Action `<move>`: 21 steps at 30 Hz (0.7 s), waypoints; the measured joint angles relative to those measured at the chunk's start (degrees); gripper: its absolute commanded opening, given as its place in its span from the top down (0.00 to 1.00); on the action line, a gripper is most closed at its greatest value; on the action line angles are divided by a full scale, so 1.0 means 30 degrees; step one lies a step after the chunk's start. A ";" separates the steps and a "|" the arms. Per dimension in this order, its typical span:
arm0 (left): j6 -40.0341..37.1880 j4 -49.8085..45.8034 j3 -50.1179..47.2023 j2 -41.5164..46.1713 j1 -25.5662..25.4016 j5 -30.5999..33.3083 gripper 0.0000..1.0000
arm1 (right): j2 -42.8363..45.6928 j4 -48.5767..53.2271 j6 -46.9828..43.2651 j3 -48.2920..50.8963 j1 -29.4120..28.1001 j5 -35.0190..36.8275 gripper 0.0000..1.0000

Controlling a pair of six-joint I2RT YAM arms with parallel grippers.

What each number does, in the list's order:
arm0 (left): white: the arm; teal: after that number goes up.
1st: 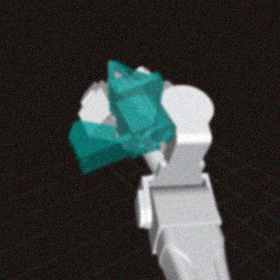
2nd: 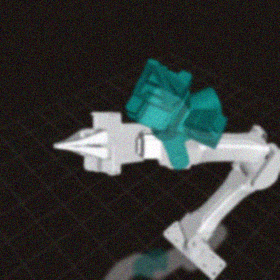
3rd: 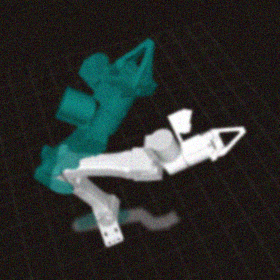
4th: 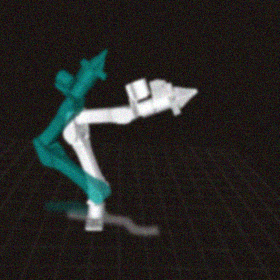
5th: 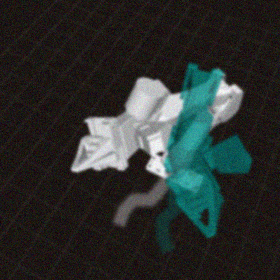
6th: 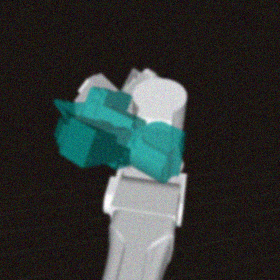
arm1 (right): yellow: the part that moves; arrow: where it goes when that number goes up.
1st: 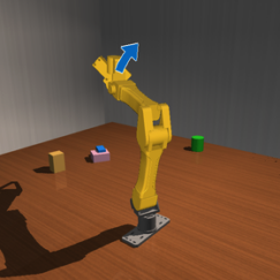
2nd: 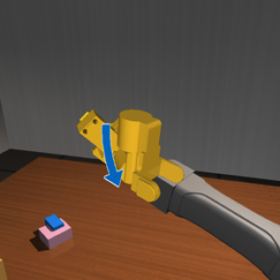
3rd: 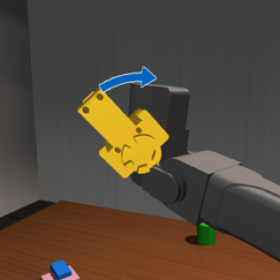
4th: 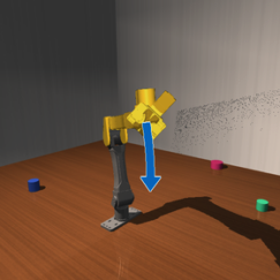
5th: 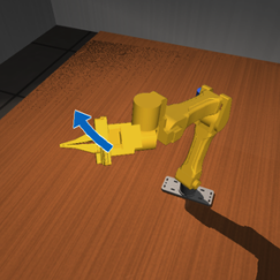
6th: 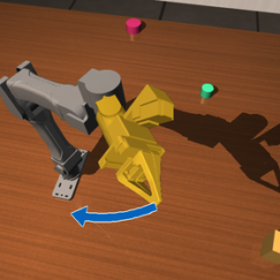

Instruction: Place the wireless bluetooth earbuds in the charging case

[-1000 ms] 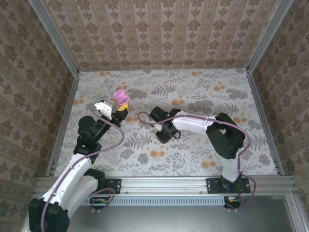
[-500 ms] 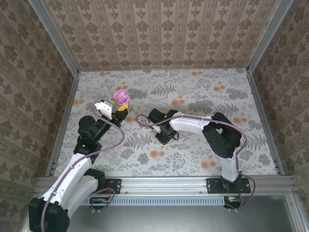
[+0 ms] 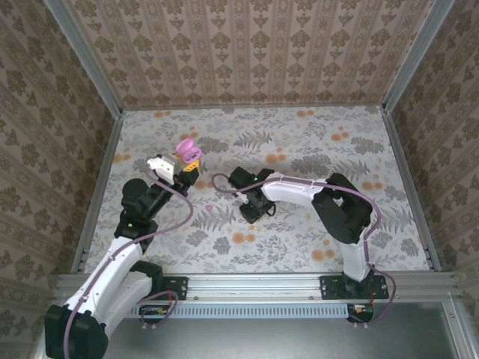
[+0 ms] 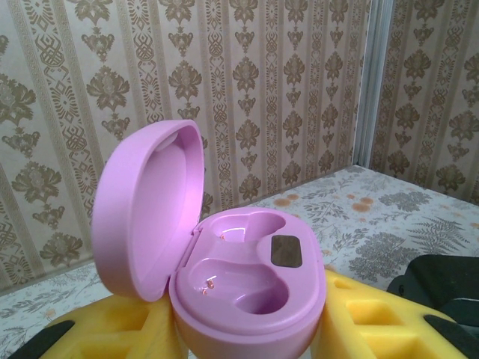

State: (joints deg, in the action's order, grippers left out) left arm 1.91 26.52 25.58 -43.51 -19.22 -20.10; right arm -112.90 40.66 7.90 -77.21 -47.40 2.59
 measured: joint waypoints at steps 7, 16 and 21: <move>0.0000 0.0000 0.0000 0.0000 0.0000 0.0000 0.59 | -0.0867 0.0707 0.1894 -0.1880 -0.0007 -0.0270 0.55; 0.0000 0.0000 0.0000 0.0000 0.0000 0.0007 0.59 | -0.1151 0.2076 0.2208 -0.2142 -0.0350 0.0233 0.60; 0.0000 0.0000 0.0000 0.0022 0.0000 0.0007 0.59 | -0.1654 0.2280 0.2302 -0.2747 -0.0423 0.0503 0.63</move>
State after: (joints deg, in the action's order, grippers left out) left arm 1.91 26.52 25.58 -43.44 -19.22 -20.08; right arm -117.86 47.51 14.81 -85.45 -48.66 4.10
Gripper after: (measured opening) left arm 0.413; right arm 0.377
